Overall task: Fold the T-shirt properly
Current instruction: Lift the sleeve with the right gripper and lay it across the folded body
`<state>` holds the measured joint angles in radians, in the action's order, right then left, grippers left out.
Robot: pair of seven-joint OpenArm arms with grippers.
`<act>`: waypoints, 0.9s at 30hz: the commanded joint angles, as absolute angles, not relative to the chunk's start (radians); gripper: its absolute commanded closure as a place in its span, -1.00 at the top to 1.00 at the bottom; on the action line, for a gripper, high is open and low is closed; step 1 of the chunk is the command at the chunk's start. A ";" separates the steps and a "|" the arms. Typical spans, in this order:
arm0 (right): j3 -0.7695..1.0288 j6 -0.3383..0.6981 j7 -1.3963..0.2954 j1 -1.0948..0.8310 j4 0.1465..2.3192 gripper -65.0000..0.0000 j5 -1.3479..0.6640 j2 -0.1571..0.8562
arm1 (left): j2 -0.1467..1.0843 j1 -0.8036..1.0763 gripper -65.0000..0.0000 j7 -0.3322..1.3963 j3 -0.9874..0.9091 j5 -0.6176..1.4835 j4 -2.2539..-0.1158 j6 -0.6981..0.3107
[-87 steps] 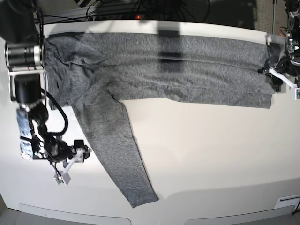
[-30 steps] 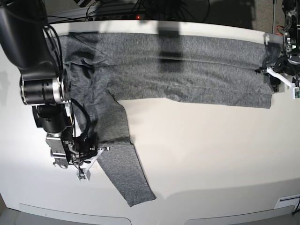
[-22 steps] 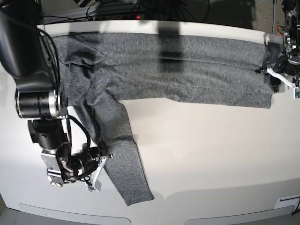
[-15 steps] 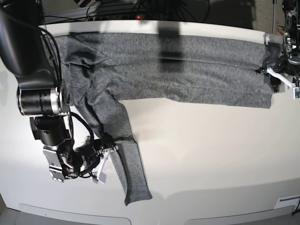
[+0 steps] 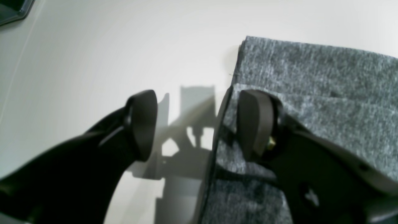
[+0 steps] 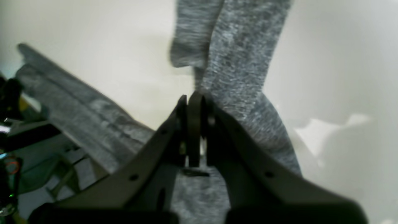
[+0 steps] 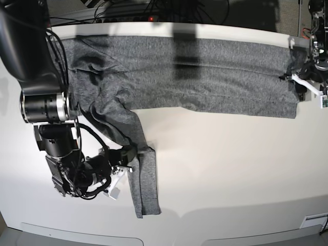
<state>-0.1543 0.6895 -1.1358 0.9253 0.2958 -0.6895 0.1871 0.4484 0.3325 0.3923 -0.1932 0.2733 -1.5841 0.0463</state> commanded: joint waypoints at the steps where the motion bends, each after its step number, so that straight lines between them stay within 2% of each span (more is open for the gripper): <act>1: -0.154 0.698 -1.147 0.966 0.314 -1.00 -0.720 0.174 | 0.465 0.327 0.23 0.364 -0.202 0.270 -1.599 0.052; 7: -0.154 0.698 -1.155 0.966 0.323 -1.00 -0.715 0.107 | 0.465 0.327 0.23 0.366 -0.202 0.270 -1.599 0.052; 12: -0.154 0.698 -1.079 0.966 0.394 -1.00 -0.622 0.097 | 0.465 0.327 0.23 0.366 -0.202 0.270 -1.599 0.052; 15: -0.154 0.698 -0.961 0.965 0.436 -1.00 -0.554 0.108 | 0.465 0.327 0.23 0.365 -0.202 0.270 -1.599 0.052; 21: -0.154 0.698 -0.523 0.924 0.483 -1.00 -0.232 0.110 | 0.465 0.327 0.23 0.366 -0.202 0.270 -1.599 0.052; 27: -0.154 0.698 -0.260 0.833 0.488 -1.00 -0.068 0.111 | 0.465 0.327 0.23 0.366 -0.202 0.270 -1.599 0.052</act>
<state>-0.1562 0.6899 -0.2813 0.7891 0.4660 -0.0525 0.1108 0.4484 0.3325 0.3920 -0.1932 0.2733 -1.5841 0.0460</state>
